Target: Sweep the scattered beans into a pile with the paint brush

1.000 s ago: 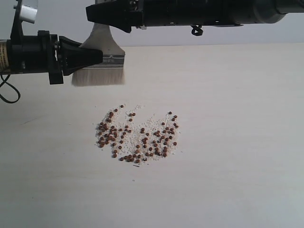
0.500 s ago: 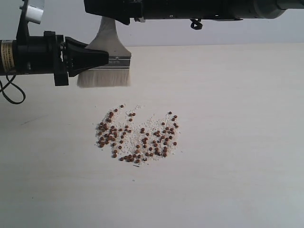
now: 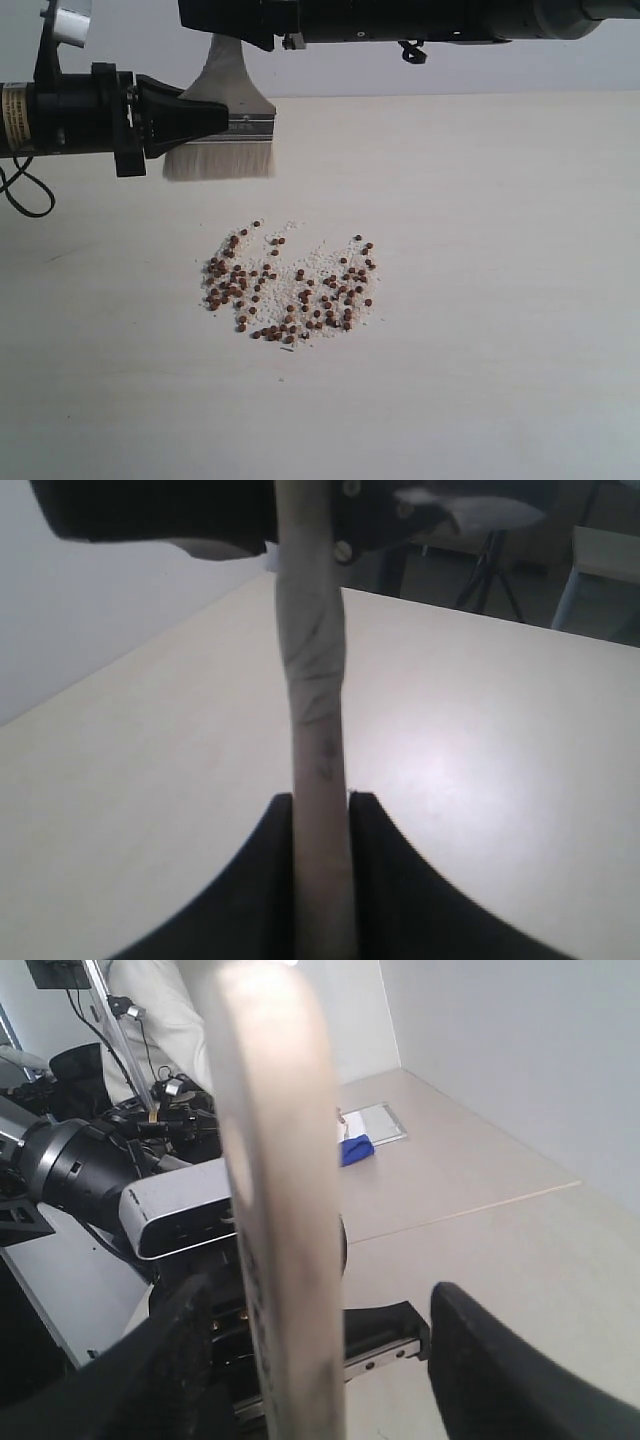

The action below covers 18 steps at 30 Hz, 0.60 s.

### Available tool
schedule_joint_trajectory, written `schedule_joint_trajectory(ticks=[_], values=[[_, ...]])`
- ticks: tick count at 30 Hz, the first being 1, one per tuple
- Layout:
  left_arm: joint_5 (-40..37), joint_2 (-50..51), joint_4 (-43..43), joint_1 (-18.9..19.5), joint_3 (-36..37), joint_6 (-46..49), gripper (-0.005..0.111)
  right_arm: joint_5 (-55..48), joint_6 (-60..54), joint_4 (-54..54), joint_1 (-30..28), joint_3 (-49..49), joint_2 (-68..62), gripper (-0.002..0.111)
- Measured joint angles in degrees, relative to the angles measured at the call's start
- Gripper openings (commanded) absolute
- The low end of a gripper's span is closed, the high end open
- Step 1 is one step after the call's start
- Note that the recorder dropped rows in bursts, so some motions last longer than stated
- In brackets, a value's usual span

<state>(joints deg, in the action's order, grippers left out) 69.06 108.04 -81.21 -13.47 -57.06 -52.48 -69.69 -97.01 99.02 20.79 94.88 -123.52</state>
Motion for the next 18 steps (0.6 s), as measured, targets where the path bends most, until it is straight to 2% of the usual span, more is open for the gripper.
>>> schedule_joint_trajectory(ticks=[7,9,13,18], values=[[0.0,0.0,0.2,0.0,0.0,0.0,0.0,0.0,0.9,-0.1,0.0,0.0,0.0,0.036],[0.0,0.0,0.2,0.0,0.0,0.0,0.0,0.0,1.0,-0.1,0.0,0.0,0.0,0.033],[0.0,0.0,0.5,0.0,0.0,0.0,0.0,0.0,1.2,-0.1,0.0,0.0,0.0,0.042],[0.0,0.0,1.1,0.0,0.0,0.0,0.0,0.0,1.2,0.1,0.0,0.0,0.0,0.062]])
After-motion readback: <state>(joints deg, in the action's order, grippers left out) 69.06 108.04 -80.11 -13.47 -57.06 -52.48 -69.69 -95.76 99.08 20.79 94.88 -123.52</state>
